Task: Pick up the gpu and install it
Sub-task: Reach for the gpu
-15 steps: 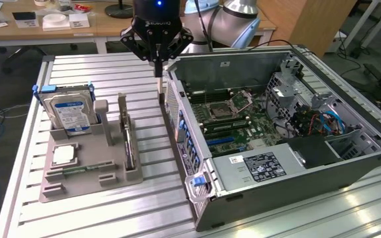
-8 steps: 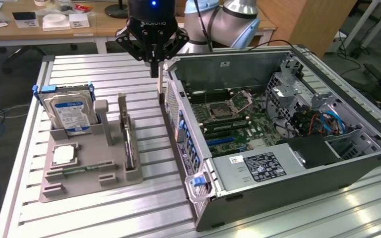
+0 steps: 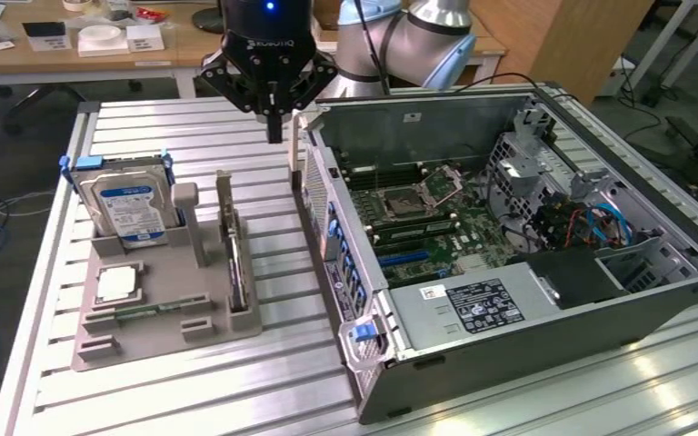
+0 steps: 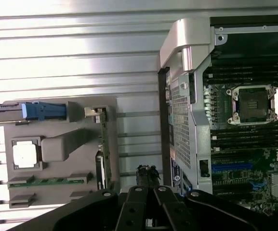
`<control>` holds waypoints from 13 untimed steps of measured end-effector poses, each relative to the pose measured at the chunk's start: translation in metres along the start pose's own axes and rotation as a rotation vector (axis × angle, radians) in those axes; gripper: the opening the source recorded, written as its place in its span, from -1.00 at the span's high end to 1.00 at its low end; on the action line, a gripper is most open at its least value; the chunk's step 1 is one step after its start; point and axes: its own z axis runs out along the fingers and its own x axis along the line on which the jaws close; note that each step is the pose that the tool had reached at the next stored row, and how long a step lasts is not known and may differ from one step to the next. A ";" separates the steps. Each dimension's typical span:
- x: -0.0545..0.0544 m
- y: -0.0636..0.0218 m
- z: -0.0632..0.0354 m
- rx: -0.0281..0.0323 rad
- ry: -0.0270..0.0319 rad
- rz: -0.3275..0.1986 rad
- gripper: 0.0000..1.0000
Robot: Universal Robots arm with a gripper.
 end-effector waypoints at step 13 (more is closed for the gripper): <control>0.016 -0.0014 0.0001 0.0001 0.0000 0.000 0.79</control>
